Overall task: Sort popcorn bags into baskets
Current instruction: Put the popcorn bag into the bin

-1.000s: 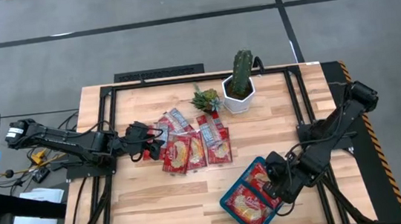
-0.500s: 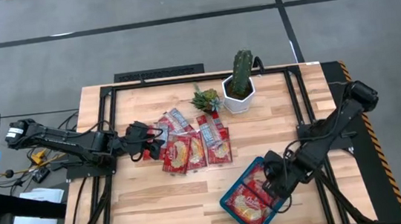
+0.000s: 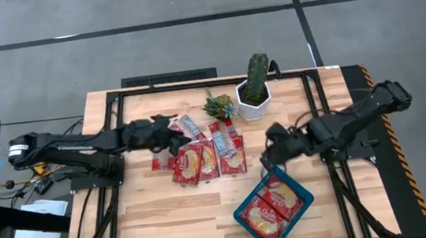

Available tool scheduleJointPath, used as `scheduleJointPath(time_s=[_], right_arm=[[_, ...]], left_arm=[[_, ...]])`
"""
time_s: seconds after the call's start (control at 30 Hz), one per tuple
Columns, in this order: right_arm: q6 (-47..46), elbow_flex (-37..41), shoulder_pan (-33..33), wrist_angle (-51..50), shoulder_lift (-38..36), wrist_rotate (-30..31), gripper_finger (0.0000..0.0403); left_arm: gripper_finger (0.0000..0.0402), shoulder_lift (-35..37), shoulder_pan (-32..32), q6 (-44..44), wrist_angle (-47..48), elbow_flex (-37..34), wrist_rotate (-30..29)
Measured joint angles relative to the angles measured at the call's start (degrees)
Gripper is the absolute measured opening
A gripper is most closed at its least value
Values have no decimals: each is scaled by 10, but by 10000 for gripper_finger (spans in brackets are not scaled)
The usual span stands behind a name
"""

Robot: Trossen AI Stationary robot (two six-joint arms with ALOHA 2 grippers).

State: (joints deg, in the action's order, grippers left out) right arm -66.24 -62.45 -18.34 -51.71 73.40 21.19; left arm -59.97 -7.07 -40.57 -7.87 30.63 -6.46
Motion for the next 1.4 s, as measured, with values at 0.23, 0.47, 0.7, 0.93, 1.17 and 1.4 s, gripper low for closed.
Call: scheduleJointPath(time_s=[0.23,0.47,0.7,0.93,1.17,1.4], right_arm=[[64,19,96,83,49,-2,226],[72,19,144,144,125,-9,238],[83,19,165,201,190,-34,245],[78,19,181,233,235,-34,246],[82,19,206,244,256,-34,246],[108,19,226,250,255,-40,246]], left_arm=[[275,-174,-38,-6,-198,0,93],[275,-329,-42,10,-247,58,144],[275,-440,-42,34,-238,143,222],[275,-480,-43,50,-218,166,240],[275,-480,-43,72,-200,164,227],[275,-480,-43,83,-190,163,217]])
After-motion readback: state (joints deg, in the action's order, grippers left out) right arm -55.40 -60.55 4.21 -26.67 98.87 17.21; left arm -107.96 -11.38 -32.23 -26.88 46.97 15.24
